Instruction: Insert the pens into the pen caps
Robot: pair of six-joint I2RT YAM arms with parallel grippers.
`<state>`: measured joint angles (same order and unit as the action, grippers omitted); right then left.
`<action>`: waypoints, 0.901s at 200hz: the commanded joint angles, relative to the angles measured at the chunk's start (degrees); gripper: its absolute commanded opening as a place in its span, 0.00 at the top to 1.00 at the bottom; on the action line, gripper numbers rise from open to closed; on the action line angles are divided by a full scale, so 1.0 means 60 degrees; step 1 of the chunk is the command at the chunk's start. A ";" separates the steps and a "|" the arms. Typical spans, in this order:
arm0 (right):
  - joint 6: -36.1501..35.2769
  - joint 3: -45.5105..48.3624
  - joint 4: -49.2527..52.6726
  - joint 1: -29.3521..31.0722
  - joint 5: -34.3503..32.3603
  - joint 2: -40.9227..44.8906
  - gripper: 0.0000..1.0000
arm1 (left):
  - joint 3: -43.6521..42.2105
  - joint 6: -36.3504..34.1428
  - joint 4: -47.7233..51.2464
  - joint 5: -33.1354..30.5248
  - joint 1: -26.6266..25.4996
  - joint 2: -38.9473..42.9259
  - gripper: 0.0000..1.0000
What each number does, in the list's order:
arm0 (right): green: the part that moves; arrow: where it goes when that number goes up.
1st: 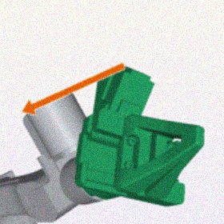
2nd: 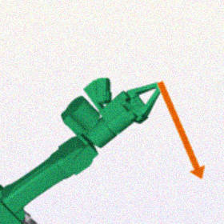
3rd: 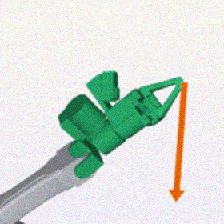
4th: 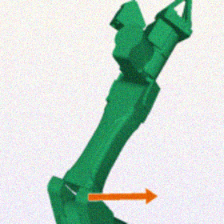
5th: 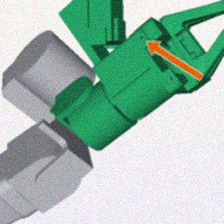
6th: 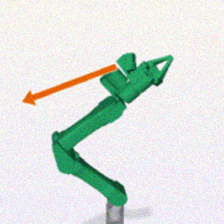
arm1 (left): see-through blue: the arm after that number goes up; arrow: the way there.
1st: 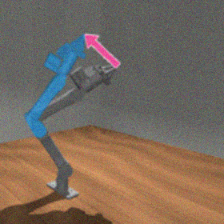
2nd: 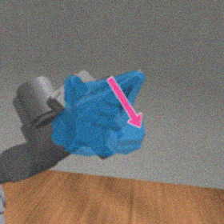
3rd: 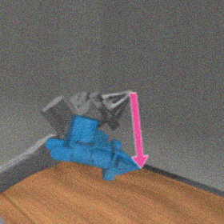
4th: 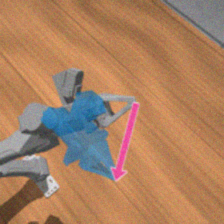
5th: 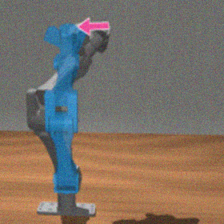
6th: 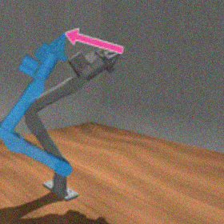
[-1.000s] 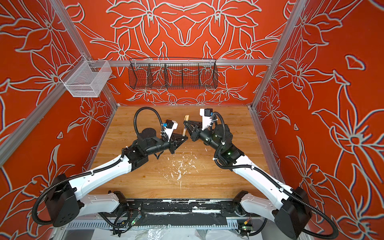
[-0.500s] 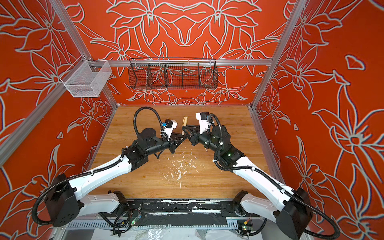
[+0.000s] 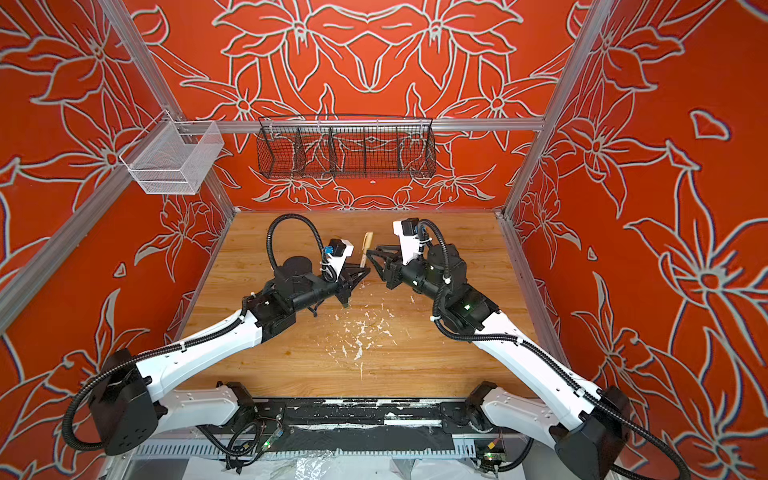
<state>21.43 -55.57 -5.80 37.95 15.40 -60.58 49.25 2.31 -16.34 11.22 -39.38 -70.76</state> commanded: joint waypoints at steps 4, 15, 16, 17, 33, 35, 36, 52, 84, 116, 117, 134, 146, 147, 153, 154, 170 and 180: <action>-0.0310 -0.0503 0.0119 0.0061 -0.0152 -0.0033 0.69 | -0.0024 -0.0627 -0.0056 -0.0374 -0.0029 0.0243 1.00; -0.0220 -0.0749 0.0337 0.0048 -0.0401 -0.0184 0.67 | -0.0036 -0.0678 -0.0084 -0.0208 -0.0029 0.0225 1.00; -0.0219 -0.0775 0.0359 0.0047 -0.0407 -0.0186 0.67 | -0.0043 -0.0677 -0.0087 -0.0197 -0.0029 0.0231 1.00; -0.0218 -0.0796 0.0378 0.0047 -0.0417 -0.0186 0.67 | -0.0039 -0.0677 -0.0088 -0.0184 -0.0029 0.0226 1.00; -0.0236 -0.1328 0.0877 0.0024 -0.0572 -0.0385 0.67 | -0.0047 -0.0690 -0.0088 -0.0144 -0.0029 0.0217 1.00; -0.0226 -0.1387 0.0930 0.0019 -0.0614 -0.0409 0.67 | -0.0038 -0.0691 -0.0089 -0.0150 -0.0029 0.0213 1.00; -0.0221 -0.1424 0.0949 0.0018 -0.0631 -0.0422 0.67 | -0.0051 -0.0692 -0.0097 -0.0153 -0.0029 0.0210 1.00; -0.0218 -0.1876 0.1235 -0.0054 -0.0549 -0.0630 0.64 | -0.0050 -0.0721 -0.0104 -0.0216 -0.0029 0.0230 1.00; 0.0047 -0.2334 0.1411 -0.0082 -0.0438 -0.1011 0.62 | -0.0023 -0.0667 -0.0072 -0.0155 -0.0029 0.0241 1.00; 0.0343 -0.2557 0.1539 -0.0115 -0.0413 -0.1325 0.64 | -0.0031 -0.0663 -0.0055 -0.0142 -0.0029 0.0283 1.00; 0.0356 -0.2558 0.1539 -0.0115 -0.0398 -0.1335 0.64 | -0.0033 -0.0663 -0.0050 -0.0135 -0.0029 0.0289 1.00; 0.0498 -0.2654 0.1552 -0.0129 -0.0177 -0.1493 0.67 | -0.0019 -0.0622 -0.0053 -0.0115 -0.0029 0.0296 1.00; 0.0555 -0.2662 0.1528 -0.0129 -0.0052 -0.1569 0.70 | -0.0013 -0.0608 -0.0048 -0.0091 -0.0029 0.0318 1.00; 0.0557 -0.2662 0.1526 -0.0129 -0.0042 -0.1574 0.70 | -0.0009 -0.0606 -0.0047 -0.0095 -0.0029 0.0321 1.00; 0.0570 -0.2649 0.1511 -0.0129 0.0006 -0.1597 0.73 | -0.0007 -0.0590 -0.0056 -0.0070 -0.0029 0.0338 1.00; 0.0572 -0.2648 0.1503 -0.0129 0.0016 -0.1595 0.73 | -0.0006 -0.0583 -0.0051 -0.0077 -0.0029 0.0338 1.00; 0.0617 -0.2592 0.1454 -0.0129 0.0123 -0.1580 0.77 | -0.0005 -0.0535 -0.0052 -0.0030 -0.0029 0.0353 1.00; 0.0629 -0.2546 0.1411 -0.0122 0.0217 -0.1555 0.83 | -0.0017 -0.0504 -0.0081 0.0015 -0.0029 0.0375 1.00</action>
<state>24.14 -69.60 3.33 37.52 14.55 -70.22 49.25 -0.62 -15.86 10.31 -39.38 -70.00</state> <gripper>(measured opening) 0.221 0.093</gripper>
